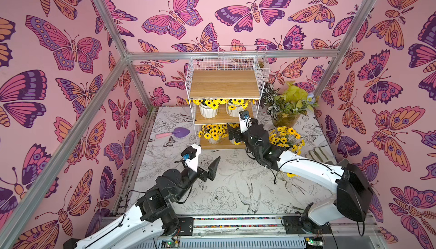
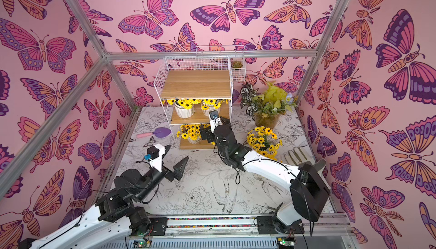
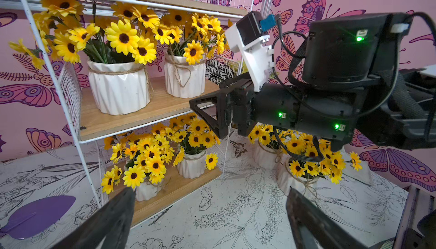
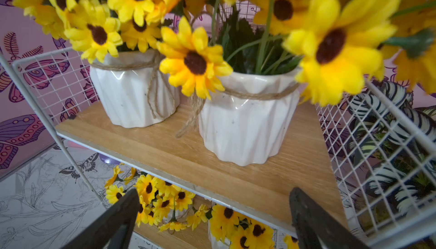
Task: Take the sunflower pots off the shelves
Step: Pick up the sunflower pot from the shelf.
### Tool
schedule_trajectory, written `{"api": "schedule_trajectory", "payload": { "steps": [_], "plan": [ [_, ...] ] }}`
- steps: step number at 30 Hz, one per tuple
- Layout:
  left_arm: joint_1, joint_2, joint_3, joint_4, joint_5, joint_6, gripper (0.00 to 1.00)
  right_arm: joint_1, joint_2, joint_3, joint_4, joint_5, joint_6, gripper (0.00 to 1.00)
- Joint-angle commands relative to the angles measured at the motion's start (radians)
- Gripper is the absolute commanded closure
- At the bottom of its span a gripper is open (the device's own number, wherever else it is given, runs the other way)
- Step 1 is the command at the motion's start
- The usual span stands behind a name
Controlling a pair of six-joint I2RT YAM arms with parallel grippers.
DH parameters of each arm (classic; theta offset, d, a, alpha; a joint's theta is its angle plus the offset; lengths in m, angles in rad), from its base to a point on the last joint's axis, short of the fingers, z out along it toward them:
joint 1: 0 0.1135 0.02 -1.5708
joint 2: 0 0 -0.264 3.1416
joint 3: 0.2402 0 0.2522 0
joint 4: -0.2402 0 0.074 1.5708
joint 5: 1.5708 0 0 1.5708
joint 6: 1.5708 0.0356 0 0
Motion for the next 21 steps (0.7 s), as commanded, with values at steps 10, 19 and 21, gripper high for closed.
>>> {"api": "schedule_trajectory", "payload": {
  "steps": [10, 19, 21],
  "plan": [
    [0.005, 0.040, -0.008, 0.001, 0.005, -0.016, 0.00, 0.007, 0.163, 0.041, 0.249, 0.087, -0.074, 0.01],
    [0.005, 0.043, -0.014, 0.012, 0.008, -0.013, 0.00, 0.007, 0.190, 0.049, 0.337, 0.105, -0.100, 0.01],
    [0.005, 0.044, -0.014, 0.011, 0.010, -0.013, 0.00, 0.007, 0.184, 0.048, 0.350, 0.108, -0.102, 0.01]
  ]
}}
